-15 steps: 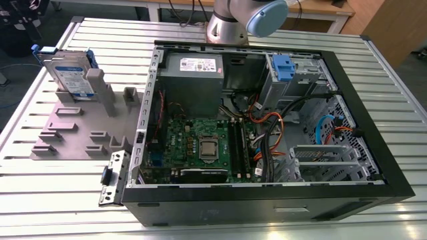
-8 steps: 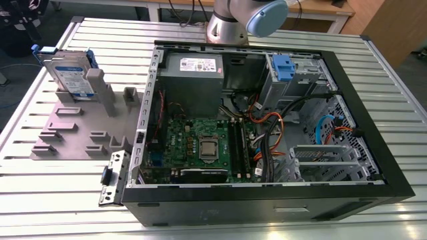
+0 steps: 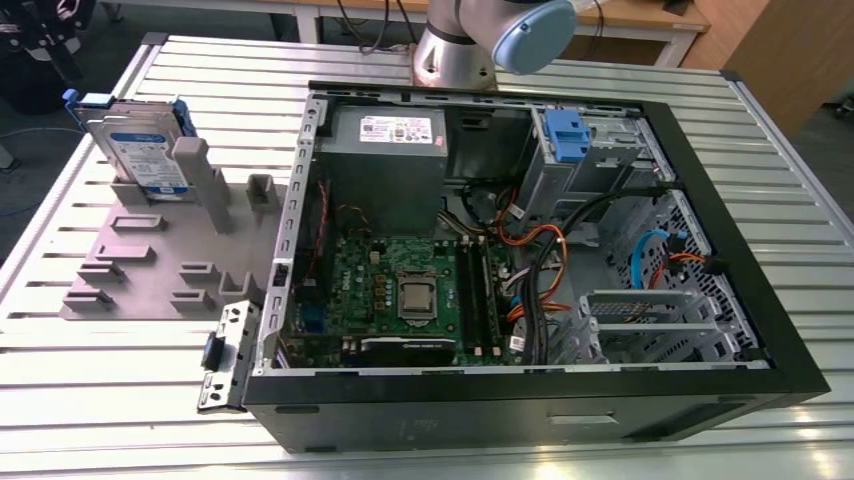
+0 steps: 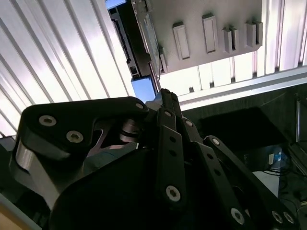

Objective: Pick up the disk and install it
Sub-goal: 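Pick up the disk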

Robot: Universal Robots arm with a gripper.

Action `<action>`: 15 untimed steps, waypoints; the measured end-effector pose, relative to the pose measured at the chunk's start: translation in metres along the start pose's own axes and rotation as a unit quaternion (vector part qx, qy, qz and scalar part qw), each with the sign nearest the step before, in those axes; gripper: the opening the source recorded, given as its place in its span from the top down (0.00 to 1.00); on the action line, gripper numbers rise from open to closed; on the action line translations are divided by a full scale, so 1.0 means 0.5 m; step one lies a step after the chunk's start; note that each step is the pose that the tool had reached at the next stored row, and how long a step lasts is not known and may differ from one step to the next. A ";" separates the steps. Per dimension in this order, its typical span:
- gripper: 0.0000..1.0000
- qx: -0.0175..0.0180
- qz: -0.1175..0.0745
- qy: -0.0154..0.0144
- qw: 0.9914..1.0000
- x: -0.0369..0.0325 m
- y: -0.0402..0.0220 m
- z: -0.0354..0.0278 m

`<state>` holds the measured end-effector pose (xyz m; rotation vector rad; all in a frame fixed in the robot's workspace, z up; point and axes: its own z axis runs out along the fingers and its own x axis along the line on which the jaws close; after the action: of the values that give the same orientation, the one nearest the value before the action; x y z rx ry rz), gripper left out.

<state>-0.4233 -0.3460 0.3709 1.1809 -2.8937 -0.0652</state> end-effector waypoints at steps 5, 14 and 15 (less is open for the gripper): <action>0.89 0.000 -0.028 0.001 1.000 0.000 0.000 0.000; 0.89 0.000 -0.081 0.004 0.997 0.000 0.000 0.000; 0.89 0.000 -0.087 0.004 0.996 0.000 0.000 0.000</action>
<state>-0.4234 -0.3460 0.3709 1.4274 -2.7763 -0.0628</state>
